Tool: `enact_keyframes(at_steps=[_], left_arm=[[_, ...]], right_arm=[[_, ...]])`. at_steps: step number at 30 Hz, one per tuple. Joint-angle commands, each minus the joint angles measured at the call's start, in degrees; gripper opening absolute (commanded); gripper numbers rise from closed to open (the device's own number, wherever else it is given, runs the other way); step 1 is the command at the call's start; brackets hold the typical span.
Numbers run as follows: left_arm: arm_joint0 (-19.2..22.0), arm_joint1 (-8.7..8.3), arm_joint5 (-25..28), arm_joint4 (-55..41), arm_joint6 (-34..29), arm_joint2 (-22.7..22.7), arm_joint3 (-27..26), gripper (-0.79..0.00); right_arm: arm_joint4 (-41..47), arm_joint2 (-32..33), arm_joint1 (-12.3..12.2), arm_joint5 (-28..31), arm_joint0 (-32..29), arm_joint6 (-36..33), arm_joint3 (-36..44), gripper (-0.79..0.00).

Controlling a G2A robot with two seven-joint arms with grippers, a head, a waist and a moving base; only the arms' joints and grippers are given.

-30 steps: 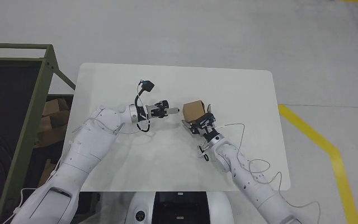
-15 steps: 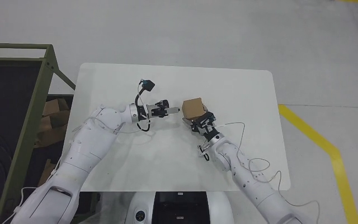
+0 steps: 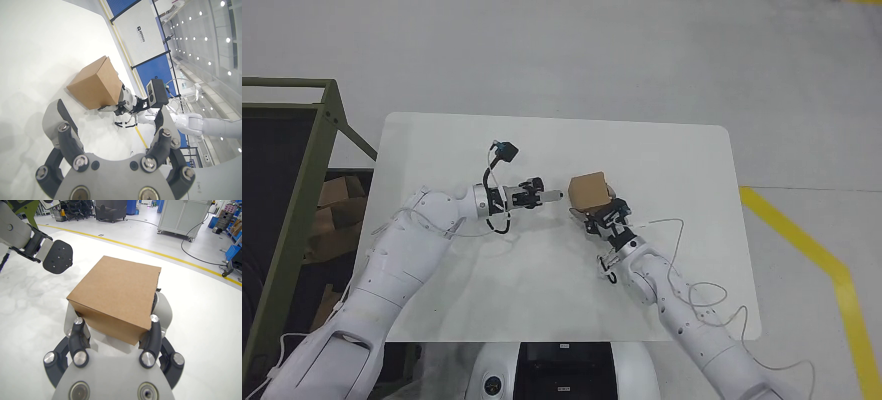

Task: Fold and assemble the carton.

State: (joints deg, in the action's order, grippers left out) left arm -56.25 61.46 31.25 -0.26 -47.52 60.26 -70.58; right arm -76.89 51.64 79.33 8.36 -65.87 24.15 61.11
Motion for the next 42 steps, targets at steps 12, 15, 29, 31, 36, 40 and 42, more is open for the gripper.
enact_keyframes(at_steps=[12,15,29,31,36,40,42], left_arm=[[-0.76,-0.8,1.89,-2.12,1.25,4.04,-0.95,0.0],[-1.53,-1.2,2.3,-2.66,1.48,5.72,-1.98,0.0],[-3.11,-1.87,2.26,-3.14,1.09,8.14,-4.06,0.0],[-3.11,-1.87,2.26,-3.14,1.09,8.14,-4.06,0.0],[-3.11,-1.87,2.26,-3.14,1.09,8.14,-4.06,0.0],[-4.39,-1.93,2.04,-2.62,3.89,8.84,-5.63,0.0],[-5.16,-2.05,2.3,-2.65,5.26,9.7,-6.5,0.0]], right_arm=[[-4.55,5.17,-2.07,3.2,-3.54,1.28,7.99,-0.785],[-5.32,7.39,-2.99,6.66,-4.93,0.95,11.7,-0.785],[-5.83,9.91,-3.97,10.51,-6.61,-0.06,15.52,-0.785],[-5.83,9.91,-3.97,10.51,-6.61,-0.06,15.52,-0.785],[-4.58,9.64,-3.7,9.04,-6.64,0.99,16.87,-0.785],[-10.16,9.9,-3.95,6.4,-6.18,4.52,19.63,-0.785],[-11.68,10.39,-4.14,5.93,-6.32,4.72,21.53,-0.785]])
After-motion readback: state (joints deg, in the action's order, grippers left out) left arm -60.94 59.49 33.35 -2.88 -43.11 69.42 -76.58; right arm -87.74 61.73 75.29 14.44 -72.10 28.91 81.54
